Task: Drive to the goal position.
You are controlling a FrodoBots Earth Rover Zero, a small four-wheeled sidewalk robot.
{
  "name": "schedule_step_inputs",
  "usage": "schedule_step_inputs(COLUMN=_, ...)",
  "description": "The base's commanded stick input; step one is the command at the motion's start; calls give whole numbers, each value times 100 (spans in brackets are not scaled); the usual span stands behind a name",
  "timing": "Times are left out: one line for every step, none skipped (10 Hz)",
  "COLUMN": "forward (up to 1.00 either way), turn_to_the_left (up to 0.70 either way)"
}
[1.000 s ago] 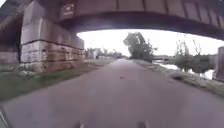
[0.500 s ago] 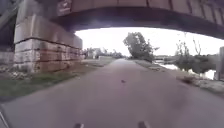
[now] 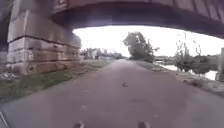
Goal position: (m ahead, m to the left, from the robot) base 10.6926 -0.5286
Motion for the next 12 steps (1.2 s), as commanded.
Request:
schedule_step_inputs(forward=100, turn_to_the_left=0)
schedule_step_inputs(forward=100, turn_to_the_left=0)
schedule_step_inputs(forward=100, turn_to_the_left=0)
schedule_step_inputs(forward=100, turn_to_the_left=0)
schedule_step_inputs(forward=100, turn_to_the_left=0)
schedule_step_inputs(forward=100, turn_to_the_left=0)
schedule_step_inputs(forward=100, turn_to_the_left=0)
schedule_step_inputs(forward=100, turn_to_the_left=0)
schedule_step_inputs(forward=100, turn_to_the_left=0)
schedule_step_inputs(forward=100, turn_to_the_left=0)
schedule_step_inputs(forward=100, turn_to_the_left=0)
schedule_step_inputs(forward=100, turn_to_the_left=0)
